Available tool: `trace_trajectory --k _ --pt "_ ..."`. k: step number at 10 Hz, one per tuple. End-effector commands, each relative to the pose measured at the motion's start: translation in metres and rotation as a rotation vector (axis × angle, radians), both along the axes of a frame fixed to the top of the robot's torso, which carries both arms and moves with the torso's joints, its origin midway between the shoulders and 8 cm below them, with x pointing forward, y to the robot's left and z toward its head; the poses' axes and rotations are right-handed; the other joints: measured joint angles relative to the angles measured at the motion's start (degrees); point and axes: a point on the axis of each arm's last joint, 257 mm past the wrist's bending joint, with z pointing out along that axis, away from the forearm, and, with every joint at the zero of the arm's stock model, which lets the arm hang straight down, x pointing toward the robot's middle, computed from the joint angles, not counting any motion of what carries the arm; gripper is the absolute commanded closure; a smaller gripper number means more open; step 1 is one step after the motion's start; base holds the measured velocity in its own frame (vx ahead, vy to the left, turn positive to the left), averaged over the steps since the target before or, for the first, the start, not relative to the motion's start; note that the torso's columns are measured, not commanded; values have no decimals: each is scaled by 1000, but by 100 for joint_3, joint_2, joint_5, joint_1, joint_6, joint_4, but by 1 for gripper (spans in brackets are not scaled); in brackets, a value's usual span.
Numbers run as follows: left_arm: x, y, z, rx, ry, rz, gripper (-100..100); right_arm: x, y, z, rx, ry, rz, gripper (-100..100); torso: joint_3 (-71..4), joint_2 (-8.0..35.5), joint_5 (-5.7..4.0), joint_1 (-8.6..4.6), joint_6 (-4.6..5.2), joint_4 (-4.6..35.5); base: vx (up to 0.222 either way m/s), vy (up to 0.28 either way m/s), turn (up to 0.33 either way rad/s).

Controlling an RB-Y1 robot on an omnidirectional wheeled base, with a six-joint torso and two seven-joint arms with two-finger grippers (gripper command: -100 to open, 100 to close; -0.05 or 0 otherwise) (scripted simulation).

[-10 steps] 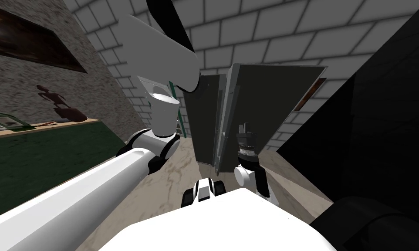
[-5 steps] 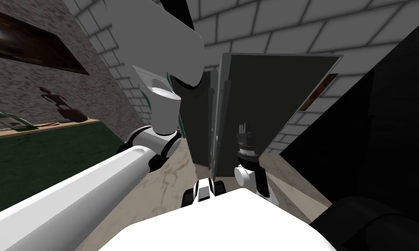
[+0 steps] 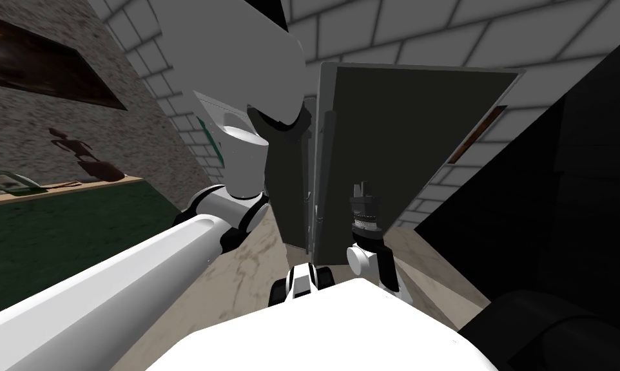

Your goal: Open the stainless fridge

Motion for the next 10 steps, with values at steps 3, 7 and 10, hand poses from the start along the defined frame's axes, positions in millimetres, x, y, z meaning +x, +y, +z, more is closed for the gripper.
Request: trace_trajectory --k 3,7,10 --pt "-31 -33 2 -1 1 -121 100 0 0 0 0 0 0 0 8 -1 4 13 -3 -12 -7 217 -80" --pt "-65 -62 4 3 0 -241 100 -2 -6 1 -4 -2 -21 0 -8 -23 -12 43 -28 -26 1 227 -112" --pt "-83 -76 5 7 -2 -301 100 -14 -21 13 -18 -40 -73 0 98 53 6 178 -60 -50 14 145 -63"
